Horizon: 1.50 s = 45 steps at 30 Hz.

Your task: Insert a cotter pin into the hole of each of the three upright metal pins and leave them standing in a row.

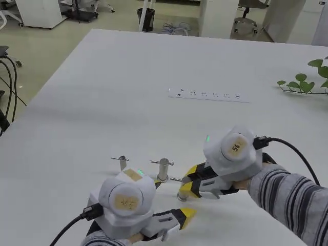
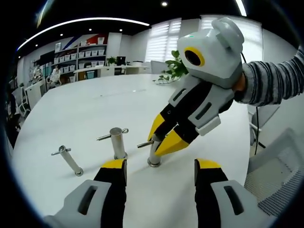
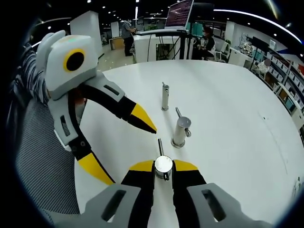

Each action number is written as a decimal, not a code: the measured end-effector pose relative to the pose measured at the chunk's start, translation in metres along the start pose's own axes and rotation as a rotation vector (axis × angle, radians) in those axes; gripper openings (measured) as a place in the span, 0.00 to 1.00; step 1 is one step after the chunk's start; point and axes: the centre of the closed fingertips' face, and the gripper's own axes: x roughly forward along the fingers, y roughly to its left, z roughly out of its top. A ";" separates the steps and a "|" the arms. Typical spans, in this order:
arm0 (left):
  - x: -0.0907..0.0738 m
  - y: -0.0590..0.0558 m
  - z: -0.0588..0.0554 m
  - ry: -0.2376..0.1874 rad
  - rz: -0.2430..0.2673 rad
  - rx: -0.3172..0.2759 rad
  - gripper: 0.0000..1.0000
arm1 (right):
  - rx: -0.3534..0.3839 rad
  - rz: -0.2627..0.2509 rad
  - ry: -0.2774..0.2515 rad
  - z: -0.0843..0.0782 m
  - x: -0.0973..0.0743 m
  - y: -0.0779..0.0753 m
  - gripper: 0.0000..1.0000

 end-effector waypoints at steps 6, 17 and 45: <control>-0.010 0.007 0.007 -0.025 0.012 -0.003 0.62 | -0.065 0.001 0.039 -0.003 -0.003 -0.004 0.08; -0.026 0.029 0.007 -0.040 0.064 -0.005 0.66 | -0.081 0.002 0.068 -0.007 -0.010 -0.025 0.08; -0.072 0.056 0.002 -0.042 0.168 -0.030 0.71 | -0.062 0.007 0.102 -0.019 -0.015 -0.056 0.08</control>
